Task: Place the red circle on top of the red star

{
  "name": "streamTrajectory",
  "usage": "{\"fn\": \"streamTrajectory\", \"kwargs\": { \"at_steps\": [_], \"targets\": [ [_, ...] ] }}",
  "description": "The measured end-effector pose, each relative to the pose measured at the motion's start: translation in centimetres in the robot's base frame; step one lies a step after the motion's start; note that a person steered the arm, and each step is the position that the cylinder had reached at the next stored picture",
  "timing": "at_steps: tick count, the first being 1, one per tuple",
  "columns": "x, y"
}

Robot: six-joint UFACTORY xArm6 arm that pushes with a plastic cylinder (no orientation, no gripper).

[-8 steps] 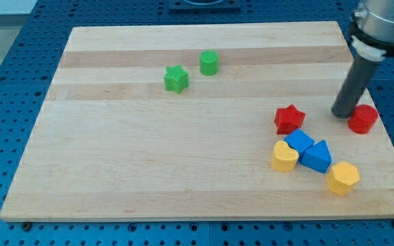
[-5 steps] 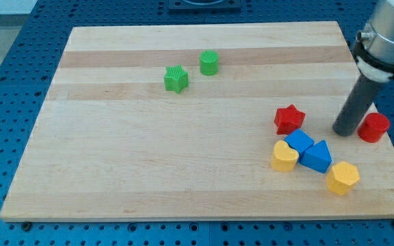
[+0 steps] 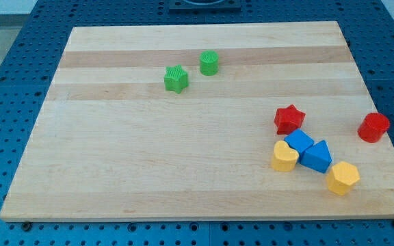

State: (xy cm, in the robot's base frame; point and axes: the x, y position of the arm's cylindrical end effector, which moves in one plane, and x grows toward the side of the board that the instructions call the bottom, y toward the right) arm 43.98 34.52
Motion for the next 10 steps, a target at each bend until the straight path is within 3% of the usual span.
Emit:
{"fn": "streamTrajectory", "kwargs": {
  "at_steps": [2,3,6,7,8,9,10],
  "targets": [
    [8.7,-1.9],
    [8.7,-3.4],
    [2.8,-11.1],
    [3.8,-10.3],
    [7.7,-5.4],
    [7.3,-3.6],
    [4.8,-6.4]
  ]
}}
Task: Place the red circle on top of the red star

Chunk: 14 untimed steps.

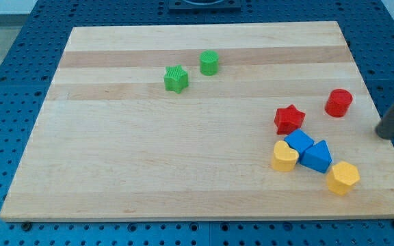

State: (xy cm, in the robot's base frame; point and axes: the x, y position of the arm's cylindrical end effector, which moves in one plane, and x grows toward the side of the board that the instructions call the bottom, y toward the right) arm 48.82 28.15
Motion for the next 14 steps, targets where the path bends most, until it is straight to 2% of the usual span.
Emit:
{"fn": "streamTrajectory", "kwargs": {
  "at_steps": [5,7,8,9,10,11,14],
  "targets": [
    [-2.3,-3.0],
    [-3.8,-7.8],
    [-3.8,-6.0],
    [-3.8,-0.5],
    [-5.8,0.2],
    [-7.6,-0.3],
    [-6.4,-3.5]
  ]
}}
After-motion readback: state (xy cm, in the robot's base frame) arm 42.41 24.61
